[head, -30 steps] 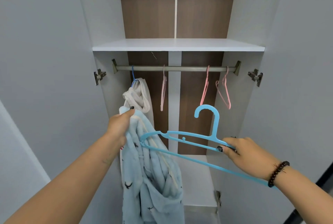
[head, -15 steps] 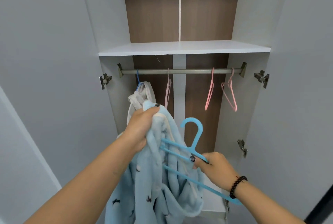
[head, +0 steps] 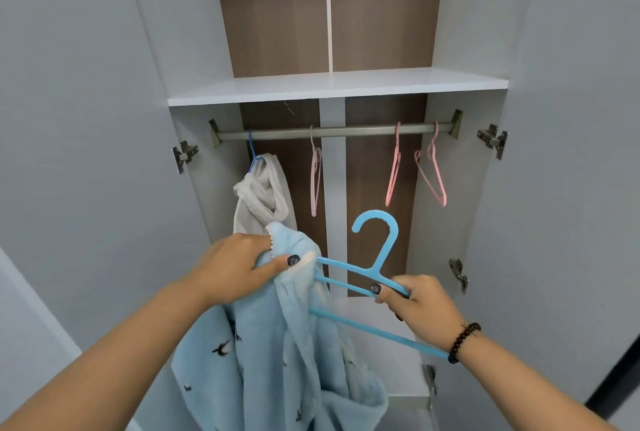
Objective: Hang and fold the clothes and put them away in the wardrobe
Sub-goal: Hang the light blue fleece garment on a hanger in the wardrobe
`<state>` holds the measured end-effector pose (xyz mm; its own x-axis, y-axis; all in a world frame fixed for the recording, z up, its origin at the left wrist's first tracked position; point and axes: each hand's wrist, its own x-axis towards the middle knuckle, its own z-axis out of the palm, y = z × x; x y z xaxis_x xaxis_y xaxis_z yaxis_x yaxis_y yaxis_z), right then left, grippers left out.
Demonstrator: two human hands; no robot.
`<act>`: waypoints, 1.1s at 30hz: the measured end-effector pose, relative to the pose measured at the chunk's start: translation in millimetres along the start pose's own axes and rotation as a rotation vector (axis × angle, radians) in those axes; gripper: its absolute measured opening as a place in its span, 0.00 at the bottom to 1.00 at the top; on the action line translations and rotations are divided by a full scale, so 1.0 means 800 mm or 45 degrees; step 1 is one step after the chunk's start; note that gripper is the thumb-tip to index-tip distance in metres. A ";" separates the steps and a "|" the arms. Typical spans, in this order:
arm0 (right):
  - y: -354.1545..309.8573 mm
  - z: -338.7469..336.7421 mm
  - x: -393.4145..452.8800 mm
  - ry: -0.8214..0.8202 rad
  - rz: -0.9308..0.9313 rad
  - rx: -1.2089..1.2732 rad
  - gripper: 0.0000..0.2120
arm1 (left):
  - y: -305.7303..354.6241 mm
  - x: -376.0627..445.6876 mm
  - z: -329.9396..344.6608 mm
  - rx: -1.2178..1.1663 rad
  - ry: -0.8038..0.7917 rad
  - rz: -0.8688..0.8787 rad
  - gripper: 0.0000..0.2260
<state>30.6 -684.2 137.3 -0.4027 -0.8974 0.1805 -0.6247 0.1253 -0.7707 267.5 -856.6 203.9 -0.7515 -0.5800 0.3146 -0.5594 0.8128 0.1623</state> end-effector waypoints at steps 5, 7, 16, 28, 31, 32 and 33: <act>-0.002 -0.019 0.011 0.191 -0.110 -0.085 0.04 | -0.001 0.006 0.021 -0.241 0.233 -0.080 0.28; 0.008 -0.023 0.014 0.530 -0.179 -0.046 0.11 | 0.001 0.009 0.018 -0.273 0.319 -0.176 0.28; 0.056 0.014 0.040 0.757 0.588 0.375 0.28 | -0.001 0.020 -0.014 -0.740 0.673 -0.398 0.25; 0.090 0.119 0.066 -0.085 1.087 0.648 0.22 | -0.012 -0.017 -0.036 -1.125 0.772 -0.373 0.28; 0.081 0.108 0.071 0.024 1.070 1.020 0.11 | -0.021 -0.038 -0.039 -0.858 0.787 -0.441 0.24; 0.075 0.100 0.073 0.034 1.044 1.159 0.08 | -0.024 -0.046 -0.038 -0.779 0.758 -0.462 0.25; 0.072 0.092 0.075 0.047 1.013 1.264 0.07 | -0.028 -0.056 -0.035 -0.731 0.722 -0.470 0.27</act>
<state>19.7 -762.2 58.9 -0.4625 -0.7066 -0.5356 0.5577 0.2377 -0.7953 323.5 -847.0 212.6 -0.1858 -0.8204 0.5408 -0.3557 0.5692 0.7413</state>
